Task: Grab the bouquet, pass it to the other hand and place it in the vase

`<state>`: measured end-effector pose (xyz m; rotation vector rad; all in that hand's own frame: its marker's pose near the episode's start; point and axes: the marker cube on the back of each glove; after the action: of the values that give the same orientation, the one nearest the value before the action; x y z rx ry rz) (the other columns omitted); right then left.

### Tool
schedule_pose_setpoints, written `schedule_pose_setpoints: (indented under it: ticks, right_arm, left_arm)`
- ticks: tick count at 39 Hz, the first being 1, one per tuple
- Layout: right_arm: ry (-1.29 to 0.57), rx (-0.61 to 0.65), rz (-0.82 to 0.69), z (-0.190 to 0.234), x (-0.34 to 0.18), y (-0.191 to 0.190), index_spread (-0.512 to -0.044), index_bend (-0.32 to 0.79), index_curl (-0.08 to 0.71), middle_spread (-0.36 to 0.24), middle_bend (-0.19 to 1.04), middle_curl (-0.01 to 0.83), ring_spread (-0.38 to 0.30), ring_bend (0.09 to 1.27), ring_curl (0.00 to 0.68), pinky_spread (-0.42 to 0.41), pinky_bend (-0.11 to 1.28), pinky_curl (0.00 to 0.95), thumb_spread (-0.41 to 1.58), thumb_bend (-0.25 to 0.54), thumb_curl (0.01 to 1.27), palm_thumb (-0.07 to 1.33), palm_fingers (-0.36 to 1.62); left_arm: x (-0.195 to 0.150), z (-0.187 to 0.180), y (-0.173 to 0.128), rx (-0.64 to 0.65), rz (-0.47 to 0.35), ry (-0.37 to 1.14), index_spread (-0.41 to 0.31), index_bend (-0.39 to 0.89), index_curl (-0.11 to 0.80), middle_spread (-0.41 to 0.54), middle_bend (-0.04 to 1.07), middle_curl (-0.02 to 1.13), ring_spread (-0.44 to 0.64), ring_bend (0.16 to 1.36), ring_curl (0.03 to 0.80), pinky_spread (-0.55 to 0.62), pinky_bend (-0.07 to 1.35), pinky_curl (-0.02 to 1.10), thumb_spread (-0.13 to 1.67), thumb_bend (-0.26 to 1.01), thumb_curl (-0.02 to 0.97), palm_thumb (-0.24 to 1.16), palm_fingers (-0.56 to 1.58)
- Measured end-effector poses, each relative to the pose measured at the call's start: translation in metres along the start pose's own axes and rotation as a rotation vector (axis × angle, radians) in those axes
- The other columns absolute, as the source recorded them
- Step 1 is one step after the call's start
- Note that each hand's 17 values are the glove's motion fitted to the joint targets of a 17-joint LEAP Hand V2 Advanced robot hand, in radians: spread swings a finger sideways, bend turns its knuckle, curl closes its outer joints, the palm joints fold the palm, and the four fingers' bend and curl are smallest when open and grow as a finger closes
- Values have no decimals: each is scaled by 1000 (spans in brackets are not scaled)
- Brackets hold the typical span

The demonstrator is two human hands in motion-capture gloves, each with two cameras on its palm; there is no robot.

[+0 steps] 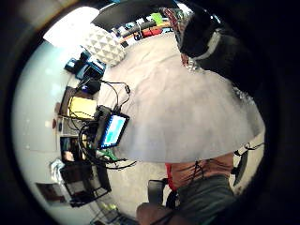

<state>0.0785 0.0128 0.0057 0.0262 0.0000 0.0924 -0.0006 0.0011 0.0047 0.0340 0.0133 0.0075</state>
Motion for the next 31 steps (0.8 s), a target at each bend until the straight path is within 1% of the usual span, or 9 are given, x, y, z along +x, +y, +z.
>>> schedule_pose_setpoints:
  ticks: [7, 11, 19, 22, 23, 24, 26, 31]
  right_arm:
    - [-15, 48, 60, 7, 36, 2, -328, 124, 194, 71, 281, 275, 175, 308, 206, 299, 468, 296, 1219, 180, 232, 482, 263]
    - [-27, 59, 82, 17, 54, -3, -334, 126, 201, 72, 280, 289, 176, 313, 217, 301, 472, 306, 1228, 163, 246, 497, 256]
    - [-32, 58, 140, 44, 97, -18, -334, 122, 211, 72, 282, 312, 178, 319, 234, 303, 477, 323, 1231, 132, 272, 535, 243]
    - [-39, 38, 181, 66, 124, -27, -334, 117, 211, 73, 279, 318, 178, 320, 239, 303, 488, 331, 1228, 119, 281, 548, 233]
    - [-46, 23, 205, 80, 139, -33, -334, 117, 211, 72, 271, 318, 178, 317, 240, 303, 496, 335, 1225, 119, 286, 559, 221]
    - [-57, 4, 231, 96, 155, -40, -332, 118, 212, 72, 253, 315, 182, 316, 242, 304, 508, 340, 1219, 134, 297, 600, 198]
    - [-82, -33, 270, 121, 180, -49, -331, 121, 214, 73, 251, 320, 184, 317, 247, 304, 514, 344, 1213, 131, 307, 619, 195]
    - [-111, -93, 317, 137, 194, -45, -330, 126, 217, 73, 242, 326, 188, 316, 249, 304, 524, 350, 1204, 121, 324, 663, 187]
  left_arm:
    - [0, 3, 0, 10, -3, 4, -46, 114, 176, 37, 232, 306, 124, 602, 292, 321, 408, 293, 1015, -20, 205, 240, 467]
    - [0, 2, -1, 30, 6, 0, -46, 114, 185, 37, 229, 319, 125, 603, 298, 323, 406, 304, 1025, -24, 215, 235, 464]
    - [4, 4, -1, 26, 1, 5, -46, 116, 202, 37, 219, 338, 126, 601, 306, 324, 401, 323, 1030, -26, 231, 224, 462]
    - [6, 7, -2, 23, 5, 6, -46, 114, 206, 37, 219, 346, 126, 600, 308, 324, 398, 329, 1031, -25, 236, 222, 462]
    - [7, 9, -2, 20, 6, 8, -46, 115, 208, 37, 221, 349, 126, 599, 309, 324, 396, 331, 1032, -25, 238, 221, 463]
    - [7, 12, -3, 15, 6, 11, -46, 113, 209, 37, 218, 350, 126, 600, 309, 325, 399, 334, 1032, -25, 239, 220, 465]
    - [7, 16, -5, 7, 3, 13, -46, 113, 211, 37, 217, 354, 126, 601, 310, 326, 397, 337, 1033, -25, 243, 219, 465]
    - [5, 20, -7, 2, -6, 12, -47, 112, 216, 32, 214, 364, 124, 601, 313, 327, 394, 346, 1034, -24, 249, 217, 463]
